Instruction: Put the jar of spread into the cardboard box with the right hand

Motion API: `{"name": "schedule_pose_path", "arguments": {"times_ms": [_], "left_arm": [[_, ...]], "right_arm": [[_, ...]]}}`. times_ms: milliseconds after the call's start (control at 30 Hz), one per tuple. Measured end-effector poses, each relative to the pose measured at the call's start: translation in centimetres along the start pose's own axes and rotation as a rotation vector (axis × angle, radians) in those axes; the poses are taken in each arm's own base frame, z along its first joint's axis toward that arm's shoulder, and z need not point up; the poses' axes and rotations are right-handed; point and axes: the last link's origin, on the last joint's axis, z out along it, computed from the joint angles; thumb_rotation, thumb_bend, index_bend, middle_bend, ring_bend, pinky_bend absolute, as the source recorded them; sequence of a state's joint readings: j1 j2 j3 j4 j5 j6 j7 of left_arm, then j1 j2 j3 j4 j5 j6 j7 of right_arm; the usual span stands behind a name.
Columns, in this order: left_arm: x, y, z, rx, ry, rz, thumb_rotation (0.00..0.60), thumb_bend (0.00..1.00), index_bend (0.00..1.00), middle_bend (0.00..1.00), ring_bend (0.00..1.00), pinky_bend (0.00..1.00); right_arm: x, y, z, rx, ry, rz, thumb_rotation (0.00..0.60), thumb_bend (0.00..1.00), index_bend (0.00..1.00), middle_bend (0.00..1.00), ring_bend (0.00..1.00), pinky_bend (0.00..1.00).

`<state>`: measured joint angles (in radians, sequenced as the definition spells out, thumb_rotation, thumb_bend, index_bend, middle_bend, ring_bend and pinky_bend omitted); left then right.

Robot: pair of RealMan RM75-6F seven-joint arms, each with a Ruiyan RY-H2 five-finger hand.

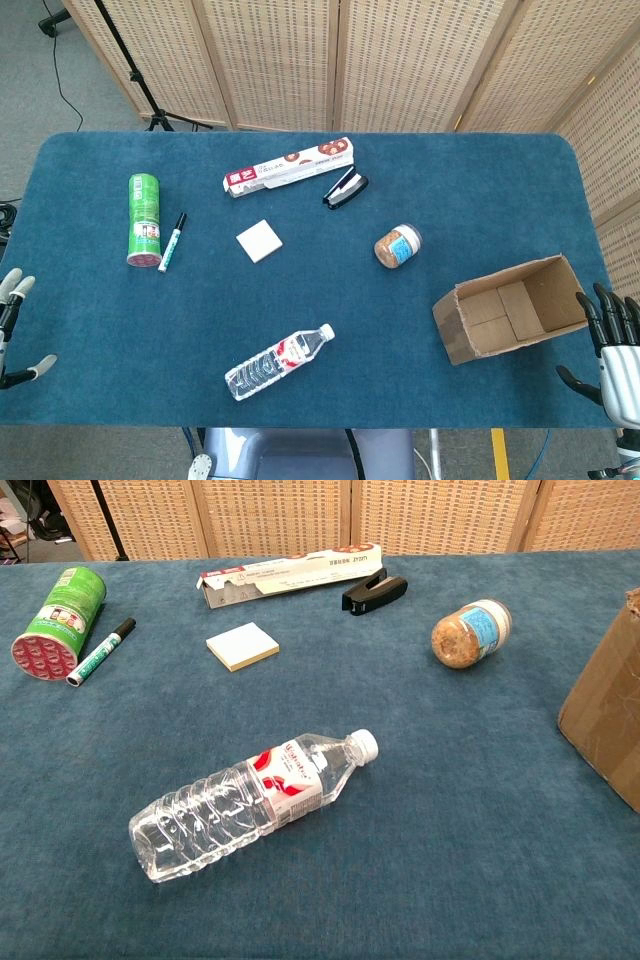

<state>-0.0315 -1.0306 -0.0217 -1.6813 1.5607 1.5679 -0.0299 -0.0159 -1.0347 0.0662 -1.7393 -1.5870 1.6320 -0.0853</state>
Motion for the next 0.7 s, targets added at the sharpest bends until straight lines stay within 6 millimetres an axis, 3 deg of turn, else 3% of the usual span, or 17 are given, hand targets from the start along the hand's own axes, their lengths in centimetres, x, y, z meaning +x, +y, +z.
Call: {"name": "schedule_pose_path", "arguments": {"times_ms": [433, 600, 700], "left_arm": [[0.0, 0.1, 0.1, -0.002, 0.003, 0.002, 0.600, 0.00, 0.00, 0.00, 0.00, 0.00], [0.0, 0.3, 0.2, -0.001, 0.000, 0.003, 0.600, 0.00, 0.00, 0.00, 0.00, 0.00], [0.4, 0.7, 0.5, 0.004, 0.008, -0.007, 0.600, 0.00, 0.00, 0.00, 0.00, 0.00]], "right_arm": [[0.3, 0.0, 0.8, -0.005, 0.031, 0.004, 0.600, 0.00, 0.00, 0.00, 0.00, 0.00], [1.4, 0.1, 2.8, -0.019, 0.094, -0.004, 0.600, 0.00, 0.00, 0.00, 0.00, 0.00], [3.2, -0.4, 5.7, -0.003, 0.128, -0.049, 0.600, 0.00, 0.00, 0.00, 0.00, 0.00]]}}
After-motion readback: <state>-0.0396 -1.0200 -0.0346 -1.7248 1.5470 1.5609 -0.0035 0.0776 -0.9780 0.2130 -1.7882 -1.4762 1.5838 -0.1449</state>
